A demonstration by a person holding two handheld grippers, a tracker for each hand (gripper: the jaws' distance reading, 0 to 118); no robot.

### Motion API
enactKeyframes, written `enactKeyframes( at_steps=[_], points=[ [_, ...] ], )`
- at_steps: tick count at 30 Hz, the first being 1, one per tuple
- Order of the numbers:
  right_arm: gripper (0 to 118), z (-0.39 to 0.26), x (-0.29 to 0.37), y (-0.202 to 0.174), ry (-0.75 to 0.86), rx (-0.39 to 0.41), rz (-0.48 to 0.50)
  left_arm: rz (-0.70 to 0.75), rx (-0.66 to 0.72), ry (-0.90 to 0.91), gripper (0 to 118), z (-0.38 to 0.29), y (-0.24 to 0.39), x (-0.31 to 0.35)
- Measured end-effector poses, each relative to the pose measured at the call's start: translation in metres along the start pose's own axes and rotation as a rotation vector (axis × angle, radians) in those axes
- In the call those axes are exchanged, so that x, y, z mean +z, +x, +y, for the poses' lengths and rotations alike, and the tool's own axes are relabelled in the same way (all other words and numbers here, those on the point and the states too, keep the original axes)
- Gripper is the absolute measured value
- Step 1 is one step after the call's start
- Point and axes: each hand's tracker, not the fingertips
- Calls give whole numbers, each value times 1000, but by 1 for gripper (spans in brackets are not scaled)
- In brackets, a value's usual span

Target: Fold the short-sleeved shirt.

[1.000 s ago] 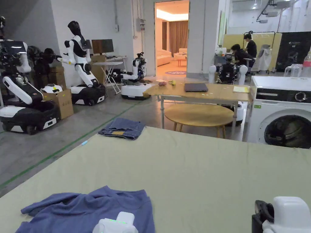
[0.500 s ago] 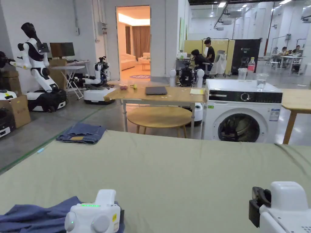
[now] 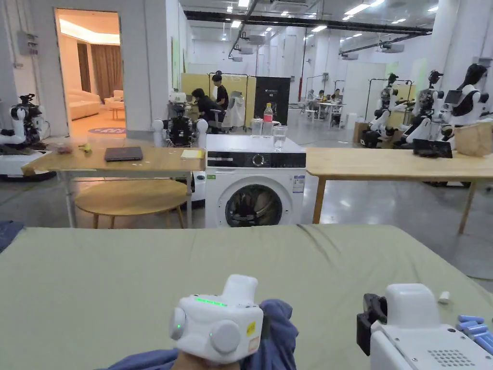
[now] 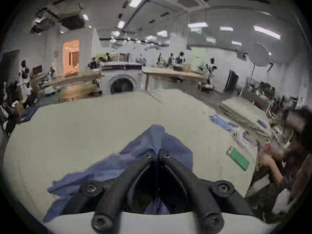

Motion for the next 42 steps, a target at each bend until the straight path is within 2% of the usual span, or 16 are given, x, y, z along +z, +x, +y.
enactKeyframes(
  at_steps=[4,7,8,10,11,12,18,22,26,27,28,29,30,35,39,42],
  points=[
    [0,-14,-7,23,-33,-33,-29,158,-76,-214,0,-67,7,-76],
    [0,-22,-10,28,-47,-35,-29,154,69,-223,0,-89,0,-79],
    [0,-24,-12,28,-51,-31,-30,156,82,-187,7,-88,-2,-72],
    [0,-25,-13,26,-61,-28,-19,134,67,-170,83,-78,-10,-67],
    [0,-25,-14,23,-67,-30,-12,128,45,-129,103,-71,-12,-51],
    [0,-24,-16,19,-69,-30,-6,140,33,-80,104,-65,-14,-31],
    [0,-25,-15,-26,-55,-43,78,379,-45,273,104,-61,-33,152],
    [0,-28,-14,-65,-23,-50,159,526,30,338,104,-96,-69,239],
    [0,-31,-11,-104,3,3,223,649,98,329,101,-132,-101,284],
    [0,-31,-10,-111,0,19,224,633,116,312,71,-137,-109,291],
    [0,-31,-11,-117,-2,29,228,636,132,297,24,-139,-114,293],
    [0,-31,-10,-120,-5,34,238,672,135,275,0,-141,-120,293],
    [0,-31,-10,-122,-6,35,242,709,144,246,0,-144,-130,288],
    [0,-33,-15,-120,-15,37,242,581,266,100,0,-146,-194,260],
    [0,-37,-23,-111,-32,35,225,532,386,-149,0,-175,-250,202],
    [0,-40,-33,-104,-48,33,205,562,368,-225,2,-192,-270,162]
  ],
)
